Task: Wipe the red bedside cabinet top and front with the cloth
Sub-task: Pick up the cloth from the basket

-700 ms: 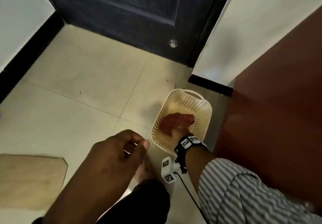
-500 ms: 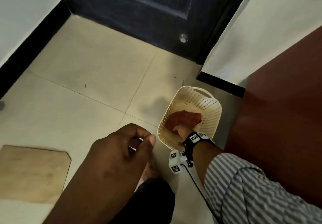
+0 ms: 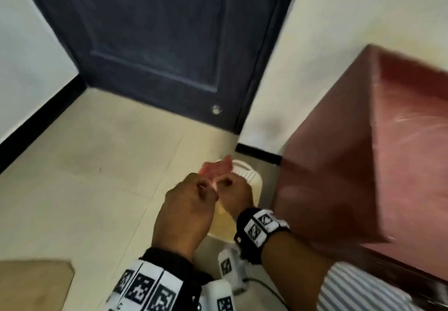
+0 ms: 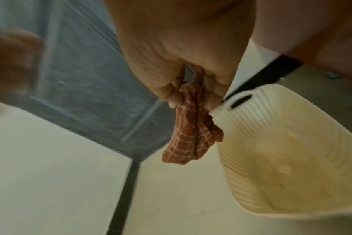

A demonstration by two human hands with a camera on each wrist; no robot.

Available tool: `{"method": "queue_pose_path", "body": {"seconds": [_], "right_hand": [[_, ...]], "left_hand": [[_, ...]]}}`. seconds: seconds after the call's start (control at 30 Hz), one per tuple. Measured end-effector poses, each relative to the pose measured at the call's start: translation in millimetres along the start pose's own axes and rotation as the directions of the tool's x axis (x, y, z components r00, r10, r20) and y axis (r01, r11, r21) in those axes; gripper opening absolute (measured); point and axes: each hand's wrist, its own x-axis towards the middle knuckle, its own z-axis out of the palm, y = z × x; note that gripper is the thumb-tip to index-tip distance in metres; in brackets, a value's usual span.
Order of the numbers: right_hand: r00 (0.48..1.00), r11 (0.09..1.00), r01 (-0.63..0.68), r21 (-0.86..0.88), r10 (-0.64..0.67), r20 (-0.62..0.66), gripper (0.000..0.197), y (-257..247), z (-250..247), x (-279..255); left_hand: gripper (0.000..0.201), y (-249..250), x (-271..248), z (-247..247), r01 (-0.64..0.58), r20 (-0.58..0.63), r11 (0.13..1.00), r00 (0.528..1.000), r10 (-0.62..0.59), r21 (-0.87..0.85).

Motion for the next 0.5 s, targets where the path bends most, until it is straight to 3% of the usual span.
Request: {"method": "queue_pose_path", "body": {"seconds": [0.1,0.17,0.2,0.3,0.37,0.4,0.5], "right_hand": [[0.957,0.965,0.263,0.026,-0.264,0.121,0.017,-66,-56,-70],[0.907,0.913,0.407,-0.033,-0.400,0.130,0.026,-95,-109,-127],[0.903,0.910,0.414,-0.014,-0.409,0.134,0.035,-101,-133,-152],[0.926,0.928,0.335,0.166,-0.357,0.126,0.050,-110,-213,-234],[0.941,0.888,0.305,0.345,-0.337,0.036,0.045,-104,-261,-279],[0.960,0.840,0.254,0.480,-0.279,-0.020,0.040,-98,-282,-293],[0.993,0.546,0.092,0.833,-0.115,-0.034,0.036,-66,-343,-327]], "left_hand": [[0.011,28,-7,4,-0.140,-0.192,0.983,0.975,0.115,-0.121],[0.012,54,-24,3,-0.221,-0.234,0.966,0.955,0.185,-0.137],[0.013,62,-31,1,-0.255,-0.231,0.956,0.948,0.218,-0.144],[0.013,95,-67,4,-0.367,-0.178,0.914,0.924,0.338,-0.170],[0.011,122,-97,10,-0.447,-0.115,0.884,0.893,0.434,-0.136],[0.010,134,-110,15,-0.491,-0.073,0.865,0.871,0.486,-0.103],[0.010,172,-153,37,-0.608,0.068,0.794,0.792,0.607,-0.011]]}}
